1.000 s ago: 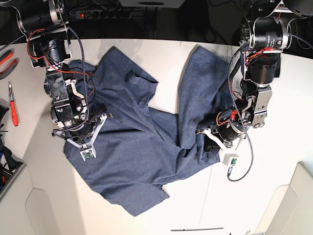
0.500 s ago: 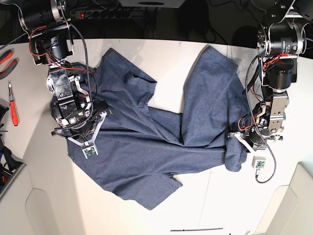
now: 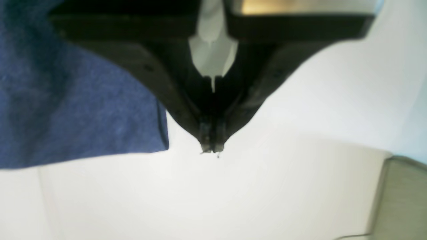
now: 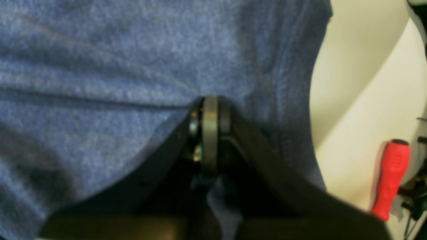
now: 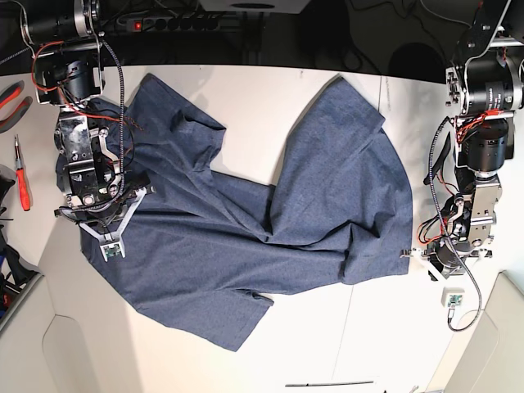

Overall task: Layout the t-shirt on the table in an organized manner, then fold the t-shirt properly
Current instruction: 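Pull the shirt taut with both grippers, stretching it apart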

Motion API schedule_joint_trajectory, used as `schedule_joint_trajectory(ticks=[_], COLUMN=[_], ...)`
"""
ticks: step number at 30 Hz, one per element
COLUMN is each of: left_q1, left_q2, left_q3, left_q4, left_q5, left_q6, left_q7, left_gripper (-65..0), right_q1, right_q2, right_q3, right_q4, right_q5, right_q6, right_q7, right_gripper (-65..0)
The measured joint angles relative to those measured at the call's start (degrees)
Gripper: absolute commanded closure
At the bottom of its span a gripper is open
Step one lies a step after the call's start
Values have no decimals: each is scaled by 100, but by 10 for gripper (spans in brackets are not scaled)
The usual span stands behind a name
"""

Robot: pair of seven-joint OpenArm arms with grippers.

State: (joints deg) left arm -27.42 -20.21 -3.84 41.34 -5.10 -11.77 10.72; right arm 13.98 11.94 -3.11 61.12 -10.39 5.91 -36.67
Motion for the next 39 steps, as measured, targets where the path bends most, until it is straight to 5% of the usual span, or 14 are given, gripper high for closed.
schedule_joint_trajectory(ticks=[4, 10, 14, 22, 29, 31, 36, 39], left_q1=[9, 22, -4, -114, -553, -612, -597, -592], left_q2=[44, 295, 289, 4, -350, -498, -890, -796], left_q3=[0, 179, 538, 940, 940, 940, 931, 946], left_q4=[-2, -411, -907, -1093, -911, -564, 251, 358], left_q5=[-616, -457, -111, 984, 354, -28, -942, -1729], left_q6=[-1486, -1609, -1235, 1502, 1589, 1132, -1283, -2297], left_q7=[2, 76, -348, -234, -490, -293, 756, 1578], left_gripper=[0, 0, 0, 0, 0, 0, 0, 0], right_q1=[0, 0, 0, -2, 0, 2, 46, 39], right_q2=[-4, -4, -4, -4, -4, -4, -4, -22], right_q3=[0, 0, 0, 0, 4, 4, 4, -2], right_q4=[96, 114, 114, 114, 114, 125, 363, 846], right_q5=[55, 74, 72, 94, 94, 96, 114, 188], right_q6=[-37, -39, -39, -39, -57, -57, -50, 20], right_q7=[61, 63, 70, 50, 59, 50, -15, -197], right_gripper=[0, 0, 0, 0, 0, 0, 0, 0])
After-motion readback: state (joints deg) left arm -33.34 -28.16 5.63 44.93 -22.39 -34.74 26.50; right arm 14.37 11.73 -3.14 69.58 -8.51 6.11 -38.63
